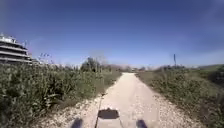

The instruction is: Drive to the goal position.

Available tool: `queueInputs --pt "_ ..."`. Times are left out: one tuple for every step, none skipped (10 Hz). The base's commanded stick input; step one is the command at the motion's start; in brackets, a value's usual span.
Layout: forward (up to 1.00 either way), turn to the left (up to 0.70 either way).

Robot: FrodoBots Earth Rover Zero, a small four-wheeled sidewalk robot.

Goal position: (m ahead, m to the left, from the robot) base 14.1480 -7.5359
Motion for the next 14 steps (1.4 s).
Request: queueInputs --pt "0.50 0.00" --pt "0.50 0.00" --pt "0.50 0.00" --pt "0.50 0.00" --pt "0.50 0.00" --pt "0.50 0.00" --pt "0.50 -0.50" --pt "0.50 -0.16" --pt "0.50 -0.03" --pt "0.50 0.00" --pt "0.50 0.00" --pt "0.50 0.00" --pt "0.50 0.00" --pt "0.50 0.00"
